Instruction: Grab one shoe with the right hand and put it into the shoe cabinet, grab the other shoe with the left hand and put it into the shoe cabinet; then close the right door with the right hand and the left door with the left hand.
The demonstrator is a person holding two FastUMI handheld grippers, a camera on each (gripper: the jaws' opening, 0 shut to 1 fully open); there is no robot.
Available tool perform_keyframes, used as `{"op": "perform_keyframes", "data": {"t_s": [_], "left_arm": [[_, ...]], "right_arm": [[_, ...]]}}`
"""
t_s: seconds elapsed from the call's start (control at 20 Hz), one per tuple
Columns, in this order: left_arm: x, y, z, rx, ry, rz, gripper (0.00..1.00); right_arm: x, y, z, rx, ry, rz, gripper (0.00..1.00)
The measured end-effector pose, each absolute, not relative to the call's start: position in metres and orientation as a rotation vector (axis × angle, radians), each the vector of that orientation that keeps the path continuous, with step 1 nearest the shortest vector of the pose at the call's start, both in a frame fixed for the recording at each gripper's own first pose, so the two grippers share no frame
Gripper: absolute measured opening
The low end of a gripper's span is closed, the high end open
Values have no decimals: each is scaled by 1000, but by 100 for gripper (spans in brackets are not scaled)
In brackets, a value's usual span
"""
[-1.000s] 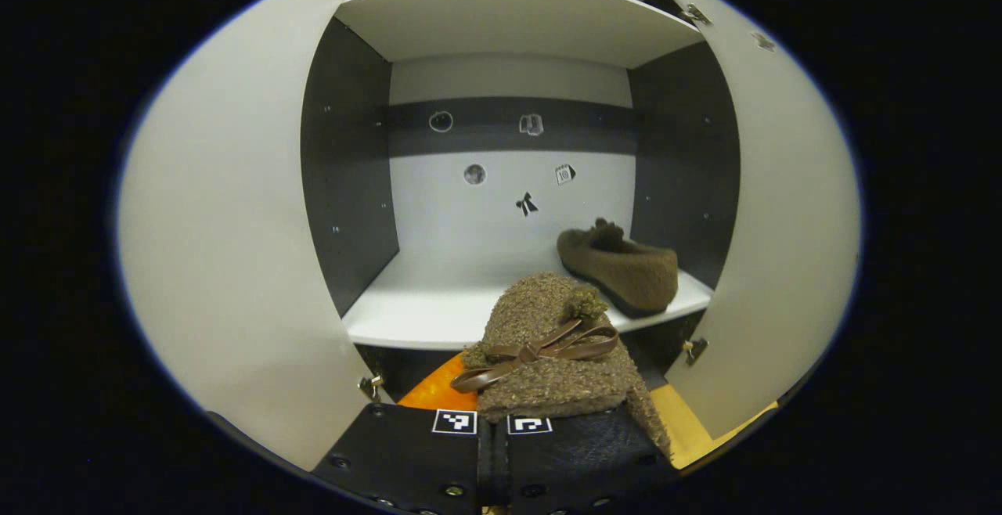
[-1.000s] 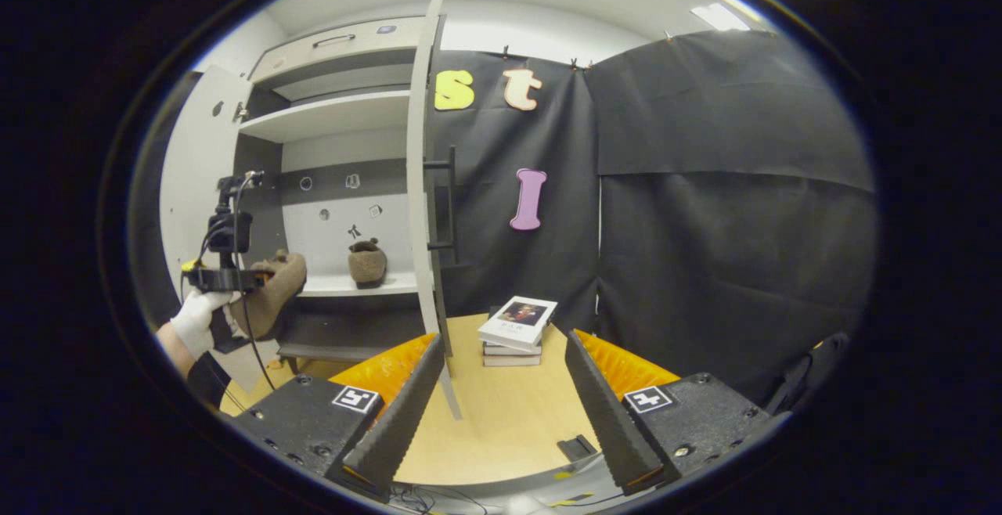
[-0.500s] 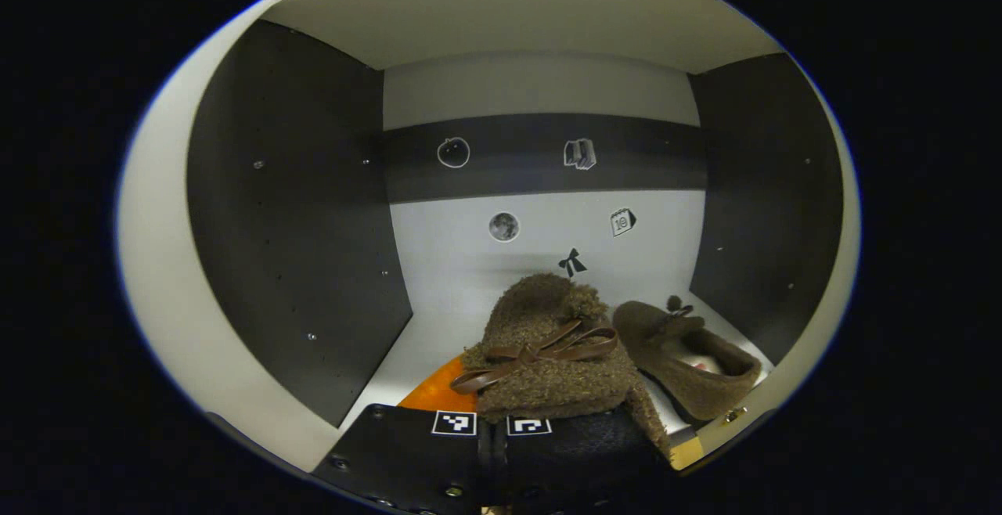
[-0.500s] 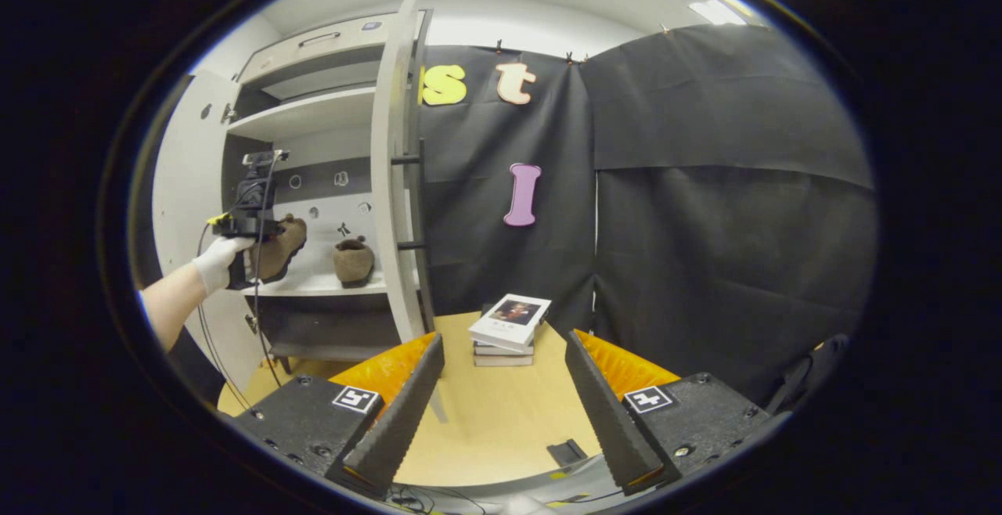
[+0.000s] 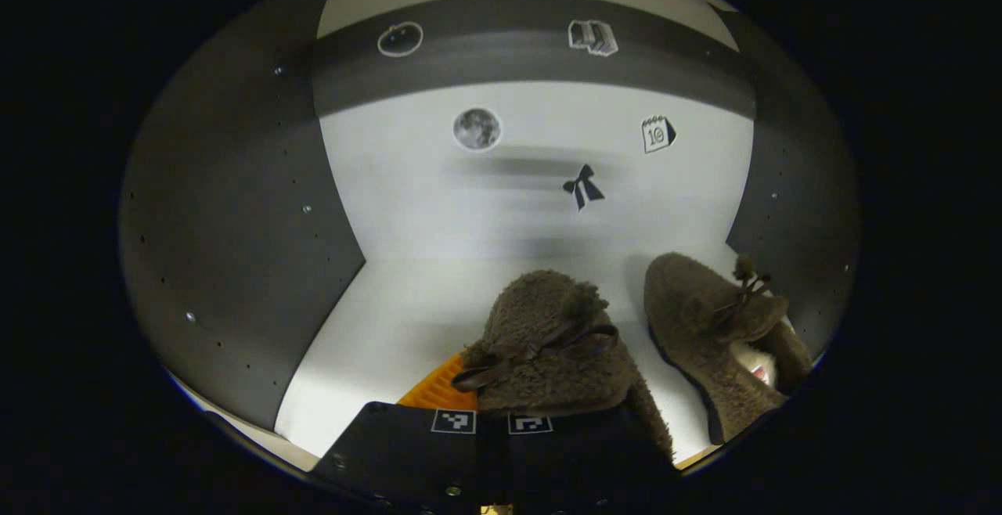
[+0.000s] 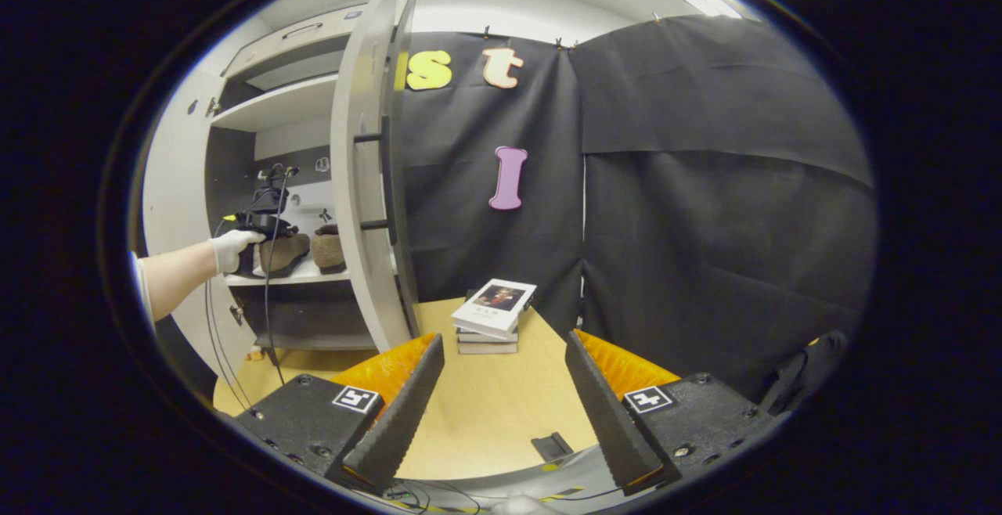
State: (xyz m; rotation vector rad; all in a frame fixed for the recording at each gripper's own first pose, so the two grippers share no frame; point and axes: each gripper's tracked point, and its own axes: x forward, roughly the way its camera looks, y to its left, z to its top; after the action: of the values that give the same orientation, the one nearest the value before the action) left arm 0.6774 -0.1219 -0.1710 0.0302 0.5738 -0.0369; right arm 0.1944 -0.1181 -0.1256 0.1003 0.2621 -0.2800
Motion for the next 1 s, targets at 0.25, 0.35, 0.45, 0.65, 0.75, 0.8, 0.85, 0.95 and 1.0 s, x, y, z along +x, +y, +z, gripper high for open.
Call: {"op": "perform_keyframes", "data": {"t_s": [0.25,0.35,0.45,0.65,0.75,0.8,0.85,0.95,1.0], "left_arm": [[673,-126,-175,86,633,-70,17],[672,-122,-174,94,633,-54,24],[669,-123,-169,87,627,-83,46],[655,-117,-153,82,595,-97,100],[645,-117,-143,82,570,-113,95],[639,-117,-136,84,548,-117,100],[632,-116,-131,89,532,-125,96],[612,-116,-117,92,498,-144,97],[602,-116,-109,90,472,-152,97]], "right_arm": [[198,-115,-130,110,274,-271,99],[198,-112,-129,112,270,-263,99],[198,-111,-127,104,266,-262,99],[198,-103,-125,105,260,-246,99],[198,-96,-121,99,250,-237,99],[197,-93,-118,97,245,-230,99],[196,-91,-116,95,239,-224,99],[193,-85,-112,89,223,-216,99],[191,-82,-108,86,217,-213,99]]}}
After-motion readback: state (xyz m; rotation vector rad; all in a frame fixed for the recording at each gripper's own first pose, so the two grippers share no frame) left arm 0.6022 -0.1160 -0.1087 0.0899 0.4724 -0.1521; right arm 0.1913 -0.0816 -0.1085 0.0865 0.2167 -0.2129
